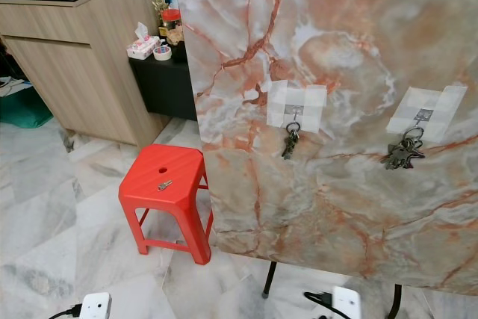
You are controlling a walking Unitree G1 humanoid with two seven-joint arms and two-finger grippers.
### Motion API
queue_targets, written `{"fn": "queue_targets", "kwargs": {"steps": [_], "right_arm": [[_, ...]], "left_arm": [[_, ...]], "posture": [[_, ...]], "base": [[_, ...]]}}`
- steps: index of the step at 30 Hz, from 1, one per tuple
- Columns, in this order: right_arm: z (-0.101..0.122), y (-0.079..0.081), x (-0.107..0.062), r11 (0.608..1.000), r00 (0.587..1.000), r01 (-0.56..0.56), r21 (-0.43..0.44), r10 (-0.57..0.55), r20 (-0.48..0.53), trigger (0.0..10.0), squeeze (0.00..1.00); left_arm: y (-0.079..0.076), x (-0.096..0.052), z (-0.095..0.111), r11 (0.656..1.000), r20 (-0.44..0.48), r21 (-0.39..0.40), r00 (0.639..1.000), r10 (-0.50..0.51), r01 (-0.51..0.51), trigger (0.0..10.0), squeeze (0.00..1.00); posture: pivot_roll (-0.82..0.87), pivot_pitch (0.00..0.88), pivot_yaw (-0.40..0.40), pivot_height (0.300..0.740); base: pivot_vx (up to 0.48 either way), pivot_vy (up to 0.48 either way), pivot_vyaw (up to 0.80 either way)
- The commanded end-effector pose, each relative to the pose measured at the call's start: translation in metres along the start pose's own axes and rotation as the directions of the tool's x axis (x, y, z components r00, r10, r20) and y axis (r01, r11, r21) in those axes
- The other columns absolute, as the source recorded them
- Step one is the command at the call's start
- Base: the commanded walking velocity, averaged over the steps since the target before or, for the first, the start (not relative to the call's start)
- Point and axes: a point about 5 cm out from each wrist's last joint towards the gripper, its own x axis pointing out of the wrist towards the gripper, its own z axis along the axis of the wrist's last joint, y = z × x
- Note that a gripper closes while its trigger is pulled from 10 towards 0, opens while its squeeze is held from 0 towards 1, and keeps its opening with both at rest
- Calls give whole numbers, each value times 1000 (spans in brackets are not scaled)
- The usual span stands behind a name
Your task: Hang keys on a hook
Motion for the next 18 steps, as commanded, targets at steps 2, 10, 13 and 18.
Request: {"fn": "queue_targets", "kwargs": {"steps": [2,10,13,18], "right_arm": [[-5,-4,-1,999,1000,3,33,-2,-19,10000,0],[-6,-5,-1,999,1000,23,45,-22,-15,10000,0],[-8,1,-1,999,1000,13,37,-12,-19,10000,0],[-11,15,0,999,1000,-1,35,2,-29,10000,0]], "left_arm": [[3,-1,-5,1000,-32,19,999,2,-1,10000,0],[3,-2,-6,1000,-36,21,999,0,1,10000,0],[3,-2,-6,1000,-36,22,999,1,0,10000,0],[4,-2,-6,1000,-37,26,999,0,1,10000,0]], "posture": [[-51,0,33,740],[-45,0,29,740],[-42,0,29,740],[-40,0,30,740]], "base": [[0,480,0],[0,480,0],[0,480,0],[0,480,0]]}}
